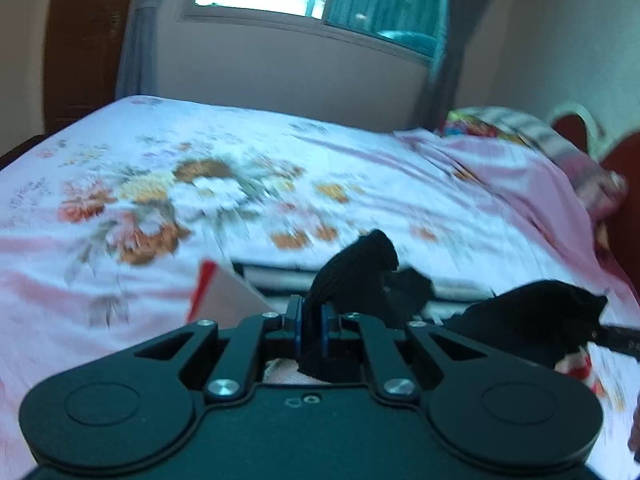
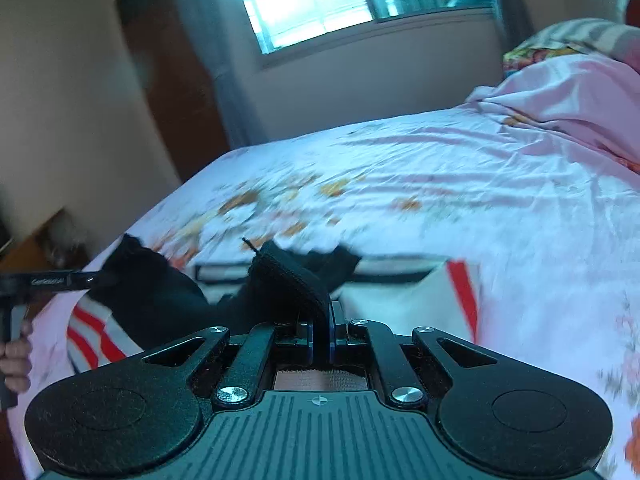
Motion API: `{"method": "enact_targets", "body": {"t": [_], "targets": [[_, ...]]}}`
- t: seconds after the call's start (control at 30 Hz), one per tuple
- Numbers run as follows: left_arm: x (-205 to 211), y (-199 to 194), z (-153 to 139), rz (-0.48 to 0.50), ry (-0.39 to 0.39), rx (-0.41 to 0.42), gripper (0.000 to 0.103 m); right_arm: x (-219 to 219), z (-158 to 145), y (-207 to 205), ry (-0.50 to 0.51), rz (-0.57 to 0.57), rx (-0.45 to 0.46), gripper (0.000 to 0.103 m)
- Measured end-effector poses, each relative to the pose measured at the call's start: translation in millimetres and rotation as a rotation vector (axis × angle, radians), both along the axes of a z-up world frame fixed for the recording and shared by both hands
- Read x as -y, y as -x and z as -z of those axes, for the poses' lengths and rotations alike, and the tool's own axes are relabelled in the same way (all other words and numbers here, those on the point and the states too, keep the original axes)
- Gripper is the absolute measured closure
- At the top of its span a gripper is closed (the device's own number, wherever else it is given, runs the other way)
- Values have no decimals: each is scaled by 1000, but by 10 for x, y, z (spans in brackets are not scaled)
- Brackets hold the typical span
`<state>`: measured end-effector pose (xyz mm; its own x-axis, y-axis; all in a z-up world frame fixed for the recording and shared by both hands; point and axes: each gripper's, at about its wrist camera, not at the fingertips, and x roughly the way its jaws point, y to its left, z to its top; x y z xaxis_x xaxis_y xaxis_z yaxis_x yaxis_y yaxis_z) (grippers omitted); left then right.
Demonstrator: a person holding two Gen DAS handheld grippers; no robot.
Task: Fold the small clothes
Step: 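Lay the hem over the collar and open both grippers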
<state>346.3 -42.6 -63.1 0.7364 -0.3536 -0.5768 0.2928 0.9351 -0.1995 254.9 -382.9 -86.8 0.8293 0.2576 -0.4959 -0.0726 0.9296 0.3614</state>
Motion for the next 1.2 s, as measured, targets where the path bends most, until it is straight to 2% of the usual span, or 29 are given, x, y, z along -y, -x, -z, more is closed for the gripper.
{"method": "enact_targets", "body": {"t": [0.07, 0.13, 0.27, 0.33, 0.4, 0.47, 0.53, 0.6, 0.73, 0.8, 0.93, 1.0, 1.03, 1.07, 1.13, 1.2], "targets": [[-3, -200, -33, -47, 30, 10, 96, 78, -48, -189, -7, 32, 20, 97], [57, -389, 18, -75, 6, 10, 96, 146, -38, -344, 11, 53, 4, 97], [296, -784, 422, -120, -97, -64, 96, 223, 298, -834, -2, 106, -122, 97], [325, -857, 592, -138, -96, -102, 96, 217, 485, -952, 35, 143, -157, 97], [400, -910, 734, -131, -130, -114, 96, 254, 607, -1072, 49, 177, -184, 97], [485, -940, 911, -105, -208, -140, 96, 276, 758, -1144, 73, 184, -234, 97], [456, -929, 1022, -83, -199, -177, 95, 347, 878, -1158, -4, 162, -272, 97], [459, -847, 1032, -53, -234, -149, 94, 407, 894, -1057, -56, 137, -275, 97], [459, -799, 990, -38, -234, -163, 92, 384, 862, -948, -16, 97, -279, 97], [471, -802, 969, -38, -237, -163, 92, 373, 855, -951, -23, 100, -274, 92], [530, -841, 972, -40, -244, -165, 92, 221, 873, -1104, 32, 69, -267, 78], [531, -855, 979, -49, -244, -165, 92, 189, 898, -1154, 63, 80, -259, 79], [525, -867, 981, -57, -239, -164, 92, 166, 898, -1175, 75, 84, -262, 94], [521, -878, 979, -66, -238, -158, 94, 153, 899, -1192, 76, 84, -266, 100], [529, -893, 963, -84, -248, -138, 95, 129, 841, -1182, 89, 107, -238, 100], [518, -919, 904, -103, -228, -112, 95, 141, 692, -1141, 108, 141, -165, 100]]}}
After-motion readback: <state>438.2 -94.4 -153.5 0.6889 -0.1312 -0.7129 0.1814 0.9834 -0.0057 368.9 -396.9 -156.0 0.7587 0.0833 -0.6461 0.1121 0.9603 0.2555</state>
